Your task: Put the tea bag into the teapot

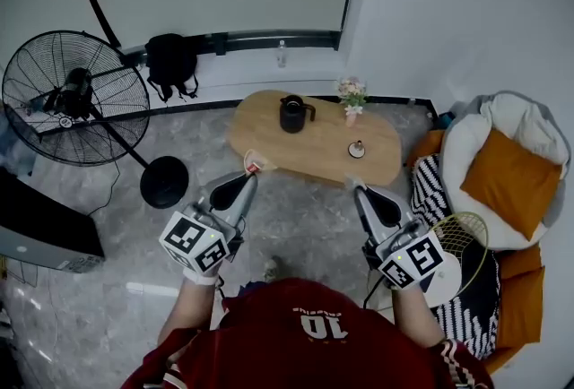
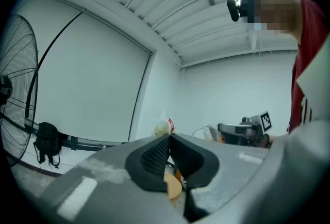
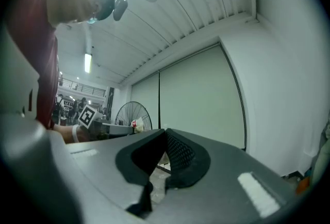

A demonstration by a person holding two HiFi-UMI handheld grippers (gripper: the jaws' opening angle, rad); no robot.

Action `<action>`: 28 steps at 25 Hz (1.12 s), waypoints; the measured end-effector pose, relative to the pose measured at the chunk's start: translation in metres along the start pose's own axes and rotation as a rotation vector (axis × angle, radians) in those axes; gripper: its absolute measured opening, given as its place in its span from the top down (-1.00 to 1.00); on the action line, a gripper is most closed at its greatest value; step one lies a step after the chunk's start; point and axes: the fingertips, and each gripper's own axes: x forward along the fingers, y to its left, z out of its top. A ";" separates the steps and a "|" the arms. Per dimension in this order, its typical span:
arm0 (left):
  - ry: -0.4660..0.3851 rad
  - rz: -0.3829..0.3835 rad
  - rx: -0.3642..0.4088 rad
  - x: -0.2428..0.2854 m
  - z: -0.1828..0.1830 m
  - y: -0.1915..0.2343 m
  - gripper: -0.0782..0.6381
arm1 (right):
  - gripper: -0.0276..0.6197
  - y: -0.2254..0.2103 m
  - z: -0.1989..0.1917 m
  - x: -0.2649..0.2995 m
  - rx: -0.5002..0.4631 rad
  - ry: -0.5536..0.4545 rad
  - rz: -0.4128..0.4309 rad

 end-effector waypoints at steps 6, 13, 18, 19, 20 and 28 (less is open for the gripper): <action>0.001 0.005 -0.016 -0.004 0.000 0.015 0.77 | 0.91 0.002 0.001 0.014 0.002 0.002 -0.003; 0.001 0.001 -0.029 -0.003 -0.002 0.041 0.77 | 0.91 0.003 -0.005 0.039 0.010 0.012 0.003; -0.004 -0.008 -0.038 0.002 -0.003 0.064 0.77 | 0.91 0.003 -0.013 0.063 0.007 0.025 0.003; -0.005 -0.010 -0.040 0.003 -0.004 0.070 0.77 | 0.91 0.004 -0.015 0.069 0.005 0.027 0.007; -0.006 -0.015 -0.038 0.004 -0.004 0.076 0.77 | 0.91 0.006 -0.016 0.075 0.000 0.030 0.015; -0.007 -0.056 -0.037 0.017 0.003 0.120 0.77 | 0.90 0.016 -0.012 0.123 0.004 0.012 0.085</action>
